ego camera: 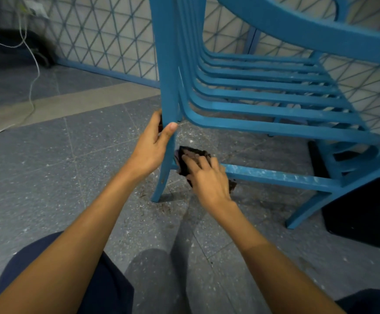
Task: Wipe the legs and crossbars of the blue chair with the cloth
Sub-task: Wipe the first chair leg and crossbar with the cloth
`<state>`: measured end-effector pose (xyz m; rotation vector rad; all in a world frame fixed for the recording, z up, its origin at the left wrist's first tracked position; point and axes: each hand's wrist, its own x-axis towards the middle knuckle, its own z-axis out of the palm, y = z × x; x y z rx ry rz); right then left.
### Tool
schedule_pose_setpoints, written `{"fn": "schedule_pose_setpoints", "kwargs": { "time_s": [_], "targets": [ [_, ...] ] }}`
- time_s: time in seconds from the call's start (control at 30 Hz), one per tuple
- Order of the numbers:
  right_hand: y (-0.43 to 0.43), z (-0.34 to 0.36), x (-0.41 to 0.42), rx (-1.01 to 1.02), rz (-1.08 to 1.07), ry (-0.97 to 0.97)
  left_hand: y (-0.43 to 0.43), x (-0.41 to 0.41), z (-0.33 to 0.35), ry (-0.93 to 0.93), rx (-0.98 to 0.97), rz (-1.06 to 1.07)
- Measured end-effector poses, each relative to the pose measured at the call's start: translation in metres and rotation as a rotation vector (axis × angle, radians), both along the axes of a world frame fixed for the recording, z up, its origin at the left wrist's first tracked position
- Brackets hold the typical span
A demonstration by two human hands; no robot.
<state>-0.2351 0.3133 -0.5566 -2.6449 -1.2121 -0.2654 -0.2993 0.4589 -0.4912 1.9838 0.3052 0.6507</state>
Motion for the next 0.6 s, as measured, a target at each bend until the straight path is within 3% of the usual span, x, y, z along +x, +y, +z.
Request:
{"fn": "schedule_pose_setpoints", "kwargs": {
  "time_s": [0.17,0.27,0.43,0.6],
  "targets": [
    [-0.038,0.005,0.027,0.019,-0.118,0.048,0.001,-0.001,0.001,0.017,0.014,-0.032],
    [-0.019,0.007,0.029,-0.012,-0.205,0.115,0.003,-0.001,0.001,0.007,0.011,-0.029],
    [0.046,-0.001,0.001,0.006,-0.038,0.182,0.001,0.0,-0.003,-0.012,0.023,-0.007],
    [0.018,-0.02,0.002,0.136,0.111,0.118,0.0,-0.001,-0.001,-0.029,0.042,-0.012]
  ]
}}
